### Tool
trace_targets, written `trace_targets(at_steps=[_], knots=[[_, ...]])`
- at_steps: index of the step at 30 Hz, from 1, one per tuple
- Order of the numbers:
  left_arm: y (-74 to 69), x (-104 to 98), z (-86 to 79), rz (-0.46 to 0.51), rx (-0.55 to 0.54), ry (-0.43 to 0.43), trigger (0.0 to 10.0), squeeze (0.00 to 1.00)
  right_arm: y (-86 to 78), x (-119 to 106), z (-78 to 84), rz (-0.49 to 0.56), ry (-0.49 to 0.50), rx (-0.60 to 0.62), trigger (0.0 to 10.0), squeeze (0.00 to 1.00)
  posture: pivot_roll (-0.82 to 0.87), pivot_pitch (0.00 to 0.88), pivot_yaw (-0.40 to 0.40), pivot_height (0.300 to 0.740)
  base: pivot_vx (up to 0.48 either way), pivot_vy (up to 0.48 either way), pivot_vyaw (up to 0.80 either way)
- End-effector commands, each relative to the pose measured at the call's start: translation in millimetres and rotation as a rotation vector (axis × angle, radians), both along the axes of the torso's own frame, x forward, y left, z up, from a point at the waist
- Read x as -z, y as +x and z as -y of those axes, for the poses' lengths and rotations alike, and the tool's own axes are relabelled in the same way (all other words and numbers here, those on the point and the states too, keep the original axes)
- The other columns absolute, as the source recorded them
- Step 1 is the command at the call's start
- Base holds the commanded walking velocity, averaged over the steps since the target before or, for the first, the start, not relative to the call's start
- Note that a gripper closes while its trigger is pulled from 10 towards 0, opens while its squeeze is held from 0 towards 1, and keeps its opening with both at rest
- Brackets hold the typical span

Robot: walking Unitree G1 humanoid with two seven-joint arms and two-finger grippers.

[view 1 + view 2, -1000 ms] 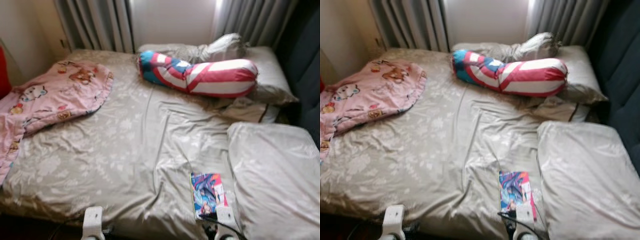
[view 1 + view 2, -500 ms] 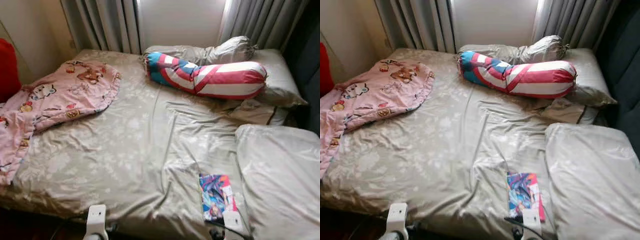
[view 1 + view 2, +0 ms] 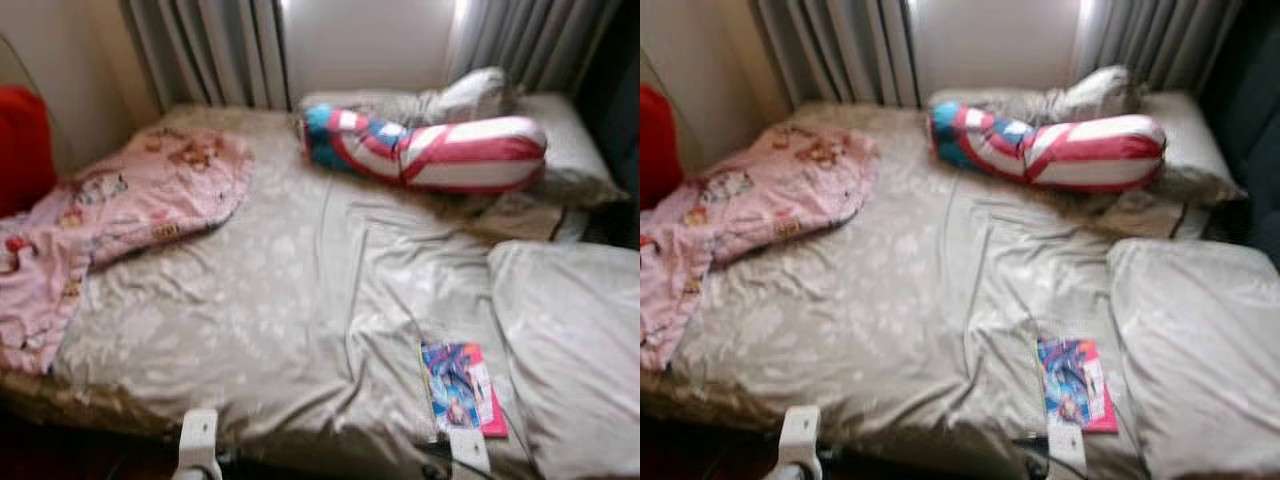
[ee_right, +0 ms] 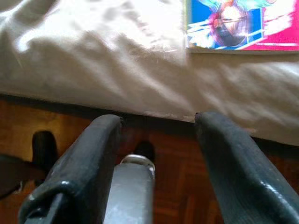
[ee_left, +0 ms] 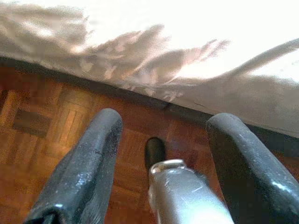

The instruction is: Clean up the room

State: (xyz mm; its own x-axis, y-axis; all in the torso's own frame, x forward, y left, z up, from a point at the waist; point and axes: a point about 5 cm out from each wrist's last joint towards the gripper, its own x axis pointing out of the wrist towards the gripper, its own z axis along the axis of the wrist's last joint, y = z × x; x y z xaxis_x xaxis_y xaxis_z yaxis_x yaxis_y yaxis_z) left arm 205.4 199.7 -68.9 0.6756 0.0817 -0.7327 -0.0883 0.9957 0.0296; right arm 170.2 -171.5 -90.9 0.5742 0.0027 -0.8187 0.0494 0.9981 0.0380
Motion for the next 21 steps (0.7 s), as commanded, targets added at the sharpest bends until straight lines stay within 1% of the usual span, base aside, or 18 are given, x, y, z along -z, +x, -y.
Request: trace_targets(at_steps=[1, 21], knots=[[-6.9, 3.5, -4.1, -0.031, -0.004, 0.008, 10.0, 0.0, 2.6, -0.8, -5.4, 0.011, 0.012, -0.005, 10.0, 0.0, -0.07, 0.041, -0.026, 0.74, 0.0, 0.292, 0.0], [-7.8, 3.9, -4.6, -0.033, -0.007, 0.007, 10.0, 0.0, 3.3, -0.7, -10.5, 0.007, 0.01, -0.031, 10.0, 0.0, -0.06, 0.025, -0.024, 0.74, 0.0, 0.296, 0.0]])
